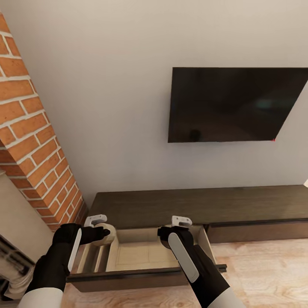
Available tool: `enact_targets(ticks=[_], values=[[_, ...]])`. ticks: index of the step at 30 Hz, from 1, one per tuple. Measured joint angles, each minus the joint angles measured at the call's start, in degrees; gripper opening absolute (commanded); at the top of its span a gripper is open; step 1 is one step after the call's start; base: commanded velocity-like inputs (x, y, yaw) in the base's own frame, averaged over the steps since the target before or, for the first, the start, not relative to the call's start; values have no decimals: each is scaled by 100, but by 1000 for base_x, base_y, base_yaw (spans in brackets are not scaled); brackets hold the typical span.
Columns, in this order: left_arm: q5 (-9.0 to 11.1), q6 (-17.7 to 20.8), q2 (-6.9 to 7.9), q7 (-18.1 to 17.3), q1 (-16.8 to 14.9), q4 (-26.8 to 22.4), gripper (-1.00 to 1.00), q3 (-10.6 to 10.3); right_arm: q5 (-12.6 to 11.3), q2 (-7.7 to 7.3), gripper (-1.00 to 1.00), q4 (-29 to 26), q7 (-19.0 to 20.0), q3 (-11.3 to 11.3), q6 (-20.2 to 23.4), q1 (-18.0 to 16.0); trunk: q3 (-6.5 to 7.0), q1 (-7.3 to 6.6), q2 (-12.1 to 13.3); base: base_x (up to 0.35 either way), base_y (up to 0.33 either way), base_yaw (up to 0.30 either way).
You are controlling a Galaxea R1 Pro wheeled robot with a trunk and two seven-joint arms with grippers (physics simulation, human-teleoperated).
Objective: Place each of the two pumpkins and all three candles from the living room inside a cabinet in the living room (use any cabinet), then make sure every cabinet is closed, and position the cauldron so it is next to a table in the living room.
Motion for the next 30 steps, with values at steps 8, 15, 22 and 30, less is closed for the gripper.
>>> enact_targets(ticks=[8,15,22,30], values=[[3,-1,-18,4,0,0,-100,-5,1,0,-100,0,1,0,1,0,0,0,0,111,-12,0],[3,-1,-36,7,-2,4,-100,-10,1,0,-100,8,1,0,1,0,-89,109,-199,4,-1,0],[-29,-63,-239,7,-1,114,-100,-17,1,0,-100,17,3,-2,5,0,-215,263,-479,0,0,0],[-26,-460,-440,20,-6,661,-100,-304,4,0,-100,51,41,0,3,0,-359,439,-800,0,0,0]])
